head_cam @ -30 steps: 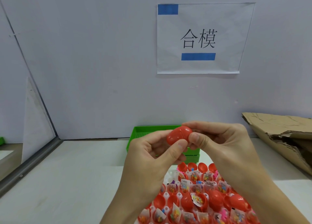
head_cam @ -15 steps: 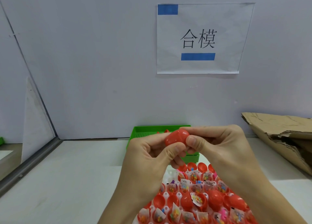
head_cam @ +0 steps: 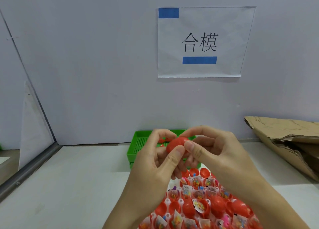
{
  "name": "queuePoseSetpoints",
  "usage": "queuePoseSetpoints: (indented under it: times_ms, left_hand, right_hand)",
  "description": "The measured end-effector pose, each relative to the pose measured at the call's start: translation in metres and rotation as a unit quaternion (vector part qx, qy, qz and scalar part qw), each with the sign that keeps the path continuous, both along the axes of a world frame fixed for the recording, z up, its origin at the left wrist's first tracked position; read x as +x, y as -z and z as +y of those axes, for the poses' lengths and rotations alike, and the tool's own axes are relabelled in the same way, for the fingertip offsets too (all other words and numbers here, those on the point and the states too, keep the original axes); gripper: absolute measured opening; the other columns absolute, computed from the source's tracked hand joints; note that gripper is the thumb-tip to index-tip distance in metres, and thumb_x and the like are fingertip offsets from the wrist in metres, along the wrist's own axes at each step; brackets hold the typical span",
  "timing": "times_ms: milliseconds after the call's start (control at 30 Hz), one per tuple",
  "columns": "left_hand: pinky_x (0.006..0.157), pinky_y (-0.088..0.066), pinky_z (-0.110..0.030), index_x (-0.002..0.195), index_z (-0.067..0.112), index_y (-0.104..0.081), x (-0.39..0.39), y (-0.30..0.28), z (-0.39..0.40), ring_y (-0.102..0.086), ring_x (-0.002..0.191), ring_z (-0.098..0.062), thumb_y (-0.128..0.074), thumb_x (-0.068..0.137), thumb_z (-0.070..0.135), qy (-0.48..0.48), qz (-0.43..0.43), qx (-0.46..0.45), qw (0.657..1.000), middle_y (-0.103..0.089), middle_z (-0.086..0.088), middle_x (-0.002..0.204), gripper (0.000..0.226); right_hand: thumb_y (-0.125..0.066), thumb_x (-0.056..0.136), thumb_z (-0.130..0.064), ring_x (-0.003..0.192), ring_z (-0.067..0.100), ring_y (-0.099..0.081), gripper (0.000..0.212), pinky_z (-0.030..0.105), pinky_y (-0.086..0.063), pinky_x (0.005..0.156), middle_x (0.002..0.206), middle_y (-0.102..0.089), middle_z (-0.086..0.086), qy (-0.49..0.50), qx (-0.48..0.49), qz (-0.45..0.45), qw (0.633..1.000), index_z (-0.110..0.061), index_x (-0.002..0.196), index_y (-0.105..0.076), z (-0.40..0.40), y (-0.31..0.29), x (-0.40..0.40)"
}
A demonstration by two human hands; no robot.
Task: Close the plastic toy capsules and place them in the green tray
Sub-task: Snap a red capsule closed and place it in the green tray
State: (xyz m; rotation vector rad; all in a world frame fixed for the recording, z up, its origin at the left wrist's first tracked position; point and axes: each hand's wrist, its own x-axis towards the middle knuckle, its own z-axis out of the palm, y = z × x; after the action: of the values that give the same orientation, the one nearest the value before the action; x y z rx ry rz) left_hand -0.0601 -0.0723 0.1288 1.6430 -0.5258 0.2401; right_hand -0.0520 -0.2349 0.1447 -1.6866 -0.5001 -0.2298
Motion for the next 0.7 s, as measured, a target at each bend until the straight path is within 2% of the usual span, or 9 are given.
queuePoseSetpoints:
  times_ms: [100, 200, 367, 533, 700]
  left_hand:
    - [0.059, -0.05, -0.021, 0.103, 0.03, -0.058, -0.0007, 0.0002, 0.0005, -0.062, 0.058, -0.013, -0.056, 0.091, 0.04, 0.014, -0.006, -0.007, 1.0, -0.068, -0.005, 0.066, 0.016]
    - [0.063, -0.051, -0.015, 0.105, 0.032, -0.059, -0.0029, -0.0005, 0.0006, -0.066, 0.063, -0.005, -0.063, 0.086, 0.041, 0.028, -0.018, 0.014, 0.999, -0.072, 0.003, 0.073, 0.02]
    - [0.065, -0.055, -0.019, 0.104, 0.041, -0.062, -0.0013, 0.0014, -0.0001, -0.067, 0.066, -0.006, -0.064, 0.085, 0.039, -0.041, -0.079, 0.073, 0.993, -0.074, 0.009, 0.078, 0.019]
    - [0.074, -0.056, -0.015, 0.11, 0.042, -0.061, -0.0009, 0.0021, -0.0009, -0.072, 0.084, -0.008, -0.07, 0.086, 0.047, -0.064, -0.102, 0.054, 0.991, -0.074, 0.013, 0.09, 0.026]
    - [0.066, -0.054, -0.016, 0.101, 0.037, -0.067, 0.0001, 0.0015, -0.0023, -0.071, 0.077, -0.008, -0.061, 0.083, 0.048, -0.058, -0.09, 0.009, 0.994, -0.074, 0.009, 0.087, 0.022]
  right_hand:
    - [-0.065, 0.082, -0.034, 0.057, 0.013, -0.066, 0.024, 0.023, -0.054, 0.06, 0.064, -0.071, 0.002, -0.011, 0.001, 0.011, 1.0, -0.016, 0.096, -0.072, -0.0028, -0.0011, 0.0008]
    - [-0.064, 0.08, -0.037, 0.054, 0.015, -0.062, 0.03, 0.025, -0.054, 0.059, 0.059, -0.068, 0.005, -0.01, 0.031, 0.033, 0.999, -0.01, 0.09, -0.072, -0.0034, -0.0021, 0.0019]
    - [-0.061, 0.079, -0.046, 0.051, 0.021, -0.061, 0.046, 0.026, -0.054, 0.055, 0.063, -0.069, 0.013, 0.002, 0.035, 0.057, 0.998, 0.0, 0.083, -0.068, -0.0029, -0.0031, 0.002]
    - [-0.06, 0.08, -0.051, 0.047, 0.023, -0.058, 0.052, 0.026, -0.052, 0.049, 0.062, -0.067, 0.018, 0.009, 0.033, 0.065, 0.997, 0.002, 0.078, -0.065, 0.0012, -0.0024, 0.0031]
    - [-0.054, 0.08, -0.058, 0.052, 0.023, -0.06, 0.056, 0.027, -0.05, 0.053, 0.064, -0.068, 0.014, 0.0, 0.013, 0.053, 0.998, -0.004, 0.082, -0.068, 0.0014, -0.0009, 0.0029]
